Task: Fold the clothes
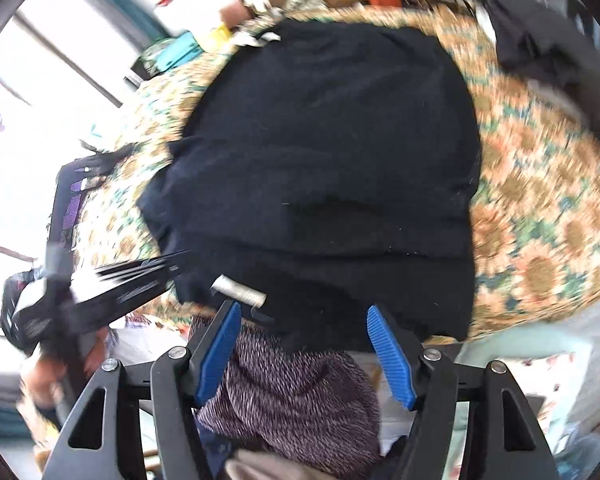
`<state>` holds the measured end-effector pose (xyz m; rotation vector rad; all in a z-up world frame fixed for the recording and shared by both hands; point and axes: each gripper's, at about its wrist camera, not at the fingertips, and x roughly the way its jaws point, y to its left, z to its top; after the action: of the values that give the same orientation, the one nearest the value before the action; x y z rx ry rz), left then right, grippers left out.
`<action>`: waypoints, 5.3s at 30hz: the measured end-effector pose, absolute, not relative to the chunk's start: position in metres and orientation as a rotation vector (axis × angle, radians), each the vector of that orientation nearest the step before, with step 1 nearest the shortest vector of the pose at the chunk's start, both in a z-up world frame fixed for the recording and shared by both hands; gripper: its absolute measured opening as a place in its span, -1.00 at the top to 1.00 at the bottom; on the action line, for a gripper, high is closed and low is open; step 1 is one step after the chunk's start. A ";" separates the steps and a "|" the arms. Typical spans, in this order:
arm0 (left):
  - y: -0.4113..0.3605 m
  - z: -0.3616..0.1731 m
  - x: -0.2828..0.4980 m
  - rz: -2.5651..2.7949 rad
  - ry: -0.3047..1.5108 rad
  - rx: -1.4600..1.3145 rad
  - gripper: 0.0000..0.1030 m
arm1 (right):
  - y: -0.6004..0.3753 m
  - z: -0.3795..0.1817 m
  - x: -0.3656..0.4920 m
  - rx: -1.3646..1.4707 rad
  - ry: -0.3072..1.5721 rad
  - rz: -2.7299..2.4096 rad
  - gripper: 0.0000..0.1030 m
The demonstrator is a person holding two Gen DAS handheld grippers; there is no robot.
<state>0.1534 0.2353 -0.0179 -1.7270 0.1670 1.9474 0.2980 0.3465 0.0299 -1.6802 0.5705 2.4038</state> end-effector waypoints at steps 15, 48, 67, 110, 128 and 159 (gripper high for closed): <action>0.213 0.021 0.174 2.017 0.061 -1.640 0.90 | 0.325 0.094 0.317 -1.358 0.371 2.687 -0.56; 0.211 -0.002 0.166 2.006 0.065 -1.681 0.90 | 0.310 0.106 0.311 -1.300 0.363 2.822 -0.56; 0.227 -0.043 0.115 2.120 -0.179 -1.561 0.90 | 0.459 -0.068 0.243 -1.354 0.904 2.468 0.30; 0.301 -0.039 0.284 1.944 0.200 -1.012 -0.18 | 0.473 -0.111 0.391 -1.221 1.331 2.308 0.19; 0.355 -0.064 0.394 1.921 0.729 -0.458 -0.21 | 0.477 -0.081 0.389 -1.159 1.416 2.501 0.56; 0.351 -0.081 0.416 2.021 0.965 0.119 -0.57 | 0.484 -0.078 0.388 -1.157 1.497 2.538 0.56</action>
<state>0.4160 0.3512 -0.0812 0.1194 0.9653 2.0212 0.3880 0.4841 -0.0784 -1.1566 1.4973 2.5385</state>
